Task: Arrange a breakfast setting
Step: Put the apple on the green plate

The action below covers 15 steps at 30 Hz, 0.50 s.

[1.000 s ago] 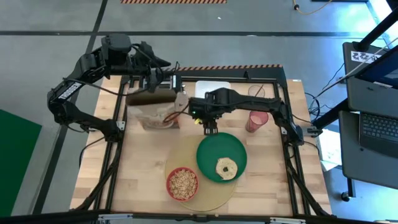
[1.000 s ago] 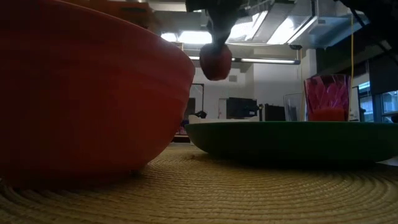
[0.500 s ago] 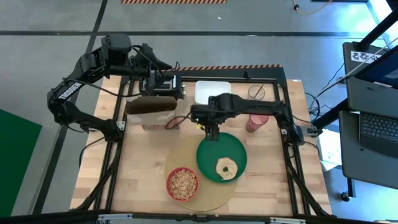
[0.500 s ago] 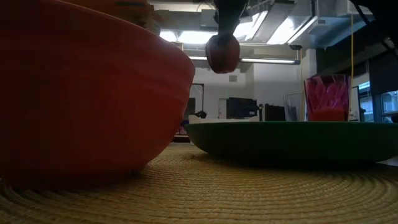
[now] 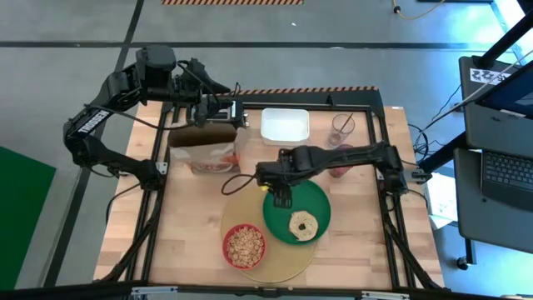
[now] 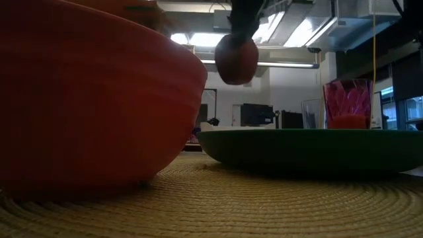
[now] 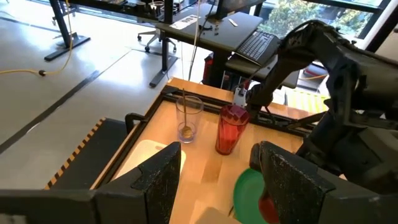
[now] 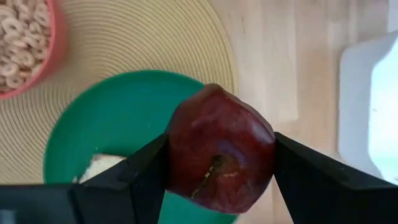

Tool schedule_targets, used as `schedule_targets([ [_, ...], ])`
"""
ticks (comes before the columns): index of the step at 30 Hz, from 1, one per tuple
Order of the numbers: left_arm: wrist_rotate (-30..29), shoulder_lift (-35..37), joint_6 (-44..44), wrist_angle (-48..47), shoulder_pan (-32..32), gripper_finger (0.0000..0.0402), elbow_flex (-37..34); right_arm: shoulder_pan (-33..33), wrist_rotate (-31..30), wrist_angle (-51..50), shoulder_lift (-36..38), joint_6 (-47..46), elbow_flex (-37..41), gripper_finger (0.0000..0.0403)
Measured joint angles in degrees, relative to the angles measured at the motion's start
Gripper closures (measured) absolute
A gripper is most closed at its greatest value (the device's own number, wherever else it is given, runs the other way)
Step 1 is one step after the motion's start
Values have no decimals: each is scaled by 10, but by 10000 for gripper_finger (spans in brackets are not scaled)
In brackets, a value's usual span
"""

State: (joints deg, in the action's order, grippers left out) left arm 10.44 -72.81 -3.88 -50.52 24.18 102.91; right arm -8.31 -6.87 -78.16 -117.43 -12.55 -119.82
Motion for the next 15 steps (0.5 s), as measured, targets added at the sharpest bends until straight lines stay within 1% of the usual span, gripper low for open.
schedule_targets([
  [4,0,0,-1,0,0,189,0,-2,6,79,43,-26,103,152],
  [8,0,0,0,0,0,189,0,-18,15,202,83,-72,224,152],
  [10,0,0,0,0,0,189,0,-25,20,255,93,-94,269,152],
  [12,0,0,0,0,0,189,0,-29,20,271,97,-100,293,152],
  [15,0,-4,0,2,0,189,0,-33,13,250,96,-102,309,148],
])
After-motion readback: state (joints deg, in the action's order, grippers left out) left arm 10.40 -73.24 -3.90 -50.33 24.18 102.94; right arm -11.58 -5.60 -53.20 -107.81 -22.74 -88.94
